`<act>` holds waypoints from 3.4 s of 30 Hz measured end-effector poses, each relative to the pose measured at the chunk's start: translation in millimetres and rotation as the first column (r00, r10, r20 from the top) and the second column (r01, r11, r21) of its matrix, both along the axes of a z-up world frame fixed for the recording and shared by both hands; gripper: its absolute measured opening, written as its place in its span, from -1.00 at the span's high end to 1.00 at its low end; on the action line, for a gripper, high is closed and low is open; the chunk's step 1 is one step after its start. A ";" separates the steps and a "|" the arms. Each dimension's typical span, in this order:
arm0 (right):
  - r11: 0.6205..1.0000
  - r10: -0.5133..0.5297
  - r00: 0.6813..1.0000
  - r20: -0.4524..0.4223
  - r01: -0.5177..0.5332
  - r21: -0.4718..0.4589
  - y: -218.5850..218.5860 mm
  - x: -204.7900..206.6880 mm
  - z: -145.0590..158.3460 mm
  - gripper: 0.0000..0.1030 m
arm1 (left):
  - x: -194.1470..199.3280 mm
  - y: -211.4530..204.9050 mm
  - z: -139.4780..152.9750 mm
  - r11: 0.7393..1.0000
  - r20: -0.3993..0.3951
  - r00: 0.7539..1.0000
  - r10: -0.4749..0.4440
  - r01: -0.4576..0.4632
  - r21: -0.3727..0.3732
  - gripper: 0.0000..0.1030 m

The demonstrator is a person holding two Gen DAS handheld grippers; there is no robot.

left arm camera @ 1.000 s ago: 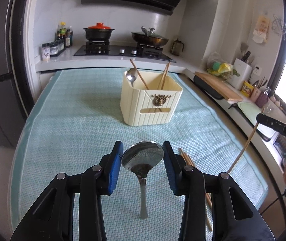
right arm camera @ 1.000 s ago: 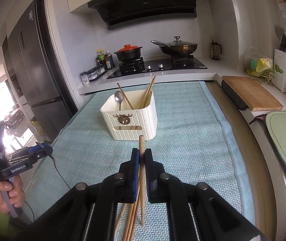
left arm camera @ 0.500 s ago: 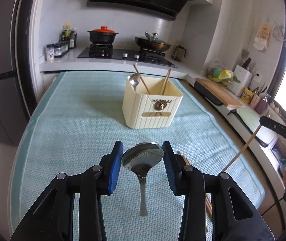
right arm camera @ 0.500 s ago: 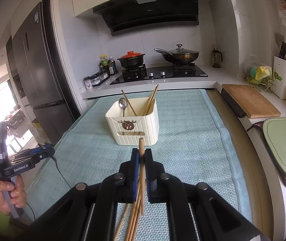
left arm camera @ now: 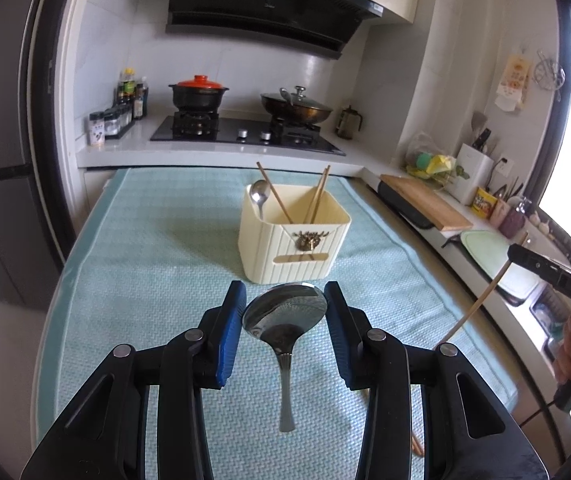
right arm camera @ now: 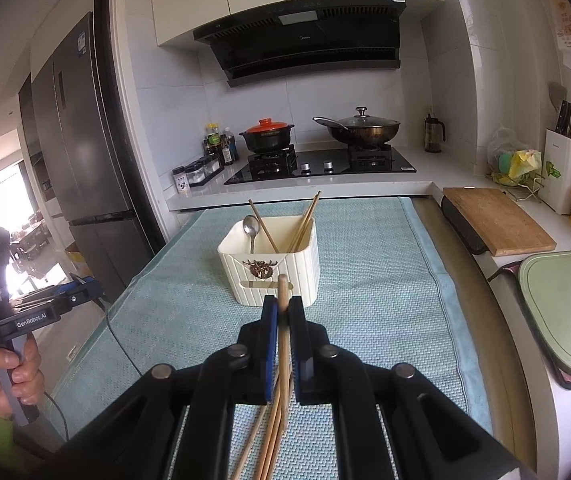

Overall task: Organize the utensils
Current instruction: 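Lift the spoon with the left gripper while the right gripper carries the chopstick toward the caddy, then open the left gripper over the caddy while the right gripper releases its chopstick into it, then withdraw both open grippers from the caddy back over the remaining chopsticks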

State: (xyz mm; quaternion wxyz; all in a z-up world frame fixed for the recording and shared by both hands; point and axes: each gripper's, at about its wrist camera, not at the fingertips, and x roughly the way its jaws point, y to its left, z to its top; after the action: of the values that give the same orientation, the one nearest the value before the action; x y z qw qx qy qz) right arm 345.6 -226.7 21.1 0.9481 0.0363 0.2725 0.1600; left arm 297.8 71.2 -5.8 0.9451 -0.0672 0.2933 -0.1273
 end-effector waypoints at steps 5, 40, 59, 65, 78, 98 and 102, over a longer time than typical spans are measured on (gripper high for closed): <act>1.000 0.006 1.000 0.014 -0.006 -0.001 1.4 2.3 6.6 0.88 | 3.3 -1.0 10.2 1.000 0.013 1.000 0.000 0.000 0.003 0.23; 0.994 0.106 0.977 0.184 -0.097 -0.059 93.2 214.7 47.8 0.88 | 232.3 -40.4 58.4 0.999 0.119 0.992 0.035 -0.034 -0.008 0.23; 0.995 0.094 0.988 -0.126 -0.096 -0.007 110.3 316.3 -44.3 0.43 | 293.1 -31.4 -24.3 0.994 -0.095 0.990 0.108 -0.107 0.018 -0.38; 0.996 0.087 0.996 -0.014 -0.088 -0.021 99.9 267.4 -4.1 0.03 | 238.5 -21.3 13.4 0.993 0.006 0.994 0.106 -0.106 0.051 -0.77; 0.990 0.092 0.994 0.063 -0.084 -0.116 42.8 53.5 24.0 -0.44 | 21.1 12.2 -1.8 0.988 0.024 0.993 0.118 -0.119 0.102 -0.98; 0.984 -0.105 0.994 -0.033 0.099 -0.146 -2.3 -112.0 -92.6 -0.44 | -102.7 -46.9 -93.6 0.997 -0.142 0.987 0.073 -0.070 0.024 -0.98; 0.987 -0.126 0.991 -0.040 0.121 -0.110 -7.5 -115.6 -97.2 -0.43 | -104.5 -49.0 -93.6 0.997 -0.142 0.987 0.078 -0.074 0.033 -0.98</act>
State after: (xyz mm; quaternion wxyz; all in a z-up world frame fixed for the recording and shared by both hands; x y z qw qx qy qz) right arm 229.9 -234.3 -76.0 0.9500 0.0060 0.3002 0.0852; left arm 193.3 22.3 -99.4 0.9266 -0.0744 0.3595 -0.0821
